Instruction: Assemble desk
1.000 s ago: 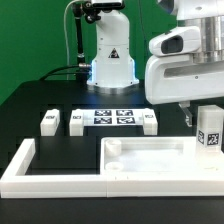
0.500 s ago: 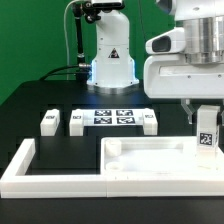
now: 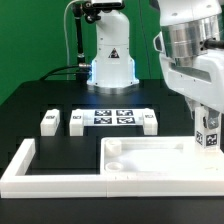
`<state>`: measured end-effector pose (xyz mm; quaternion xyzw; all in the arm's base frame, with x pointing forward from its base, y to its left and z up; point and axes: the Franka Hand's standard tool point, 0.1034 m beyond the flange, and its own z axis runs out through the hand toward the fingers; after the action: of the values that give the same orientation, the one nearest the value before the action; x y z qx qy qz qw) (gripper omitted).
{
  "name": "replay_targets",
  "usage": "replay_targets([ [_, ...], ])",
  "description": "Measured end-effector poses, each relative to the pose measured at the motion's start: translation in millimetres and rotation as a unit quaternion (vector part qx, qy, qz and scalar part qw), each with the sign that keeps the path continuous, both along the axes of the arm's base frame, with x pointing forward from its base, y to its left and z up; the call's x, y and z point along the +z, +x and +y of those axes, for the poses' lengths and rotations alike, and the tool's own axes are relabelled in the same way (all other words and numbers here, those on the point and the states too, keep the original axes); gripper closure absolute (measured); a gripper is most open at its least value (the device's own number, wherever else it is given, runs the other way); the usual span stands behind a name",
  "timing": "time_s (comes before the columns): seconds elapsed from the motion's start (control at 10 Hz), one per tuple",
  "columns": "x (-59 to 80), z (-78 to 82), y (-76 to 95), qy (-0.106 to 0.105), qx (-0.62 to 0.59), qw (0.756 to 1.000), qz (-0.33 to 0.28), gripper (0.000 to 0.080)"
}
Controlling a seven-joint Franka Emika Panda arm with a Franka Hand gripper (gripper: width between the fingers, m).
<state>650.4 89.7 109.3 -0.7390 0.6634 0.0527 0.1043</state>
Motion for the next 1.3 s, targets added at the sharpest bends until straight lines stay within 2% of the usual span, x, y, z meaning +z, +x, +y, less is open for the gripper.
replay_targets([
  [0.3, -0.4, 0.8, -0.4, 0.002, -0.036, 0.999, 0.009, 0.0508],
  [0.4, -0.6, 1.4, -1.7, -0.004, 0.009, 1.000, 0.003, 0.0422],
  [0.5, -0.6, 6.2, -7.2, -0.018, 0.096, 0.995, 0.007, 0.0282],
  [0.6, -1.0, 11.0, -7.7, -0.022, 0.189, 0.982, -0.005, 0.0192],
  [0.7, -2.7, 14.7, -9.6, -0.023, 0.256, 0.966, -0.012, 0.0192],
  [0.9, -2.6, 11.7, -8.7, -0.025, 0.293, 0.956, -0.021, 0.0151],
  [1.1, -2.5, 10.6, -8.4, -0.028, 0.391, 0.919, -0.042, 0.0150],
  [1.2, 0.0, 8.2, -4.3, -0.045, 0.494, 0.866, -0.060, 0.0150],
  [1.3, -0.5, 7.8, -1.4, -0.051, 0.557, 0.825, -0.079, 0.0150],
])
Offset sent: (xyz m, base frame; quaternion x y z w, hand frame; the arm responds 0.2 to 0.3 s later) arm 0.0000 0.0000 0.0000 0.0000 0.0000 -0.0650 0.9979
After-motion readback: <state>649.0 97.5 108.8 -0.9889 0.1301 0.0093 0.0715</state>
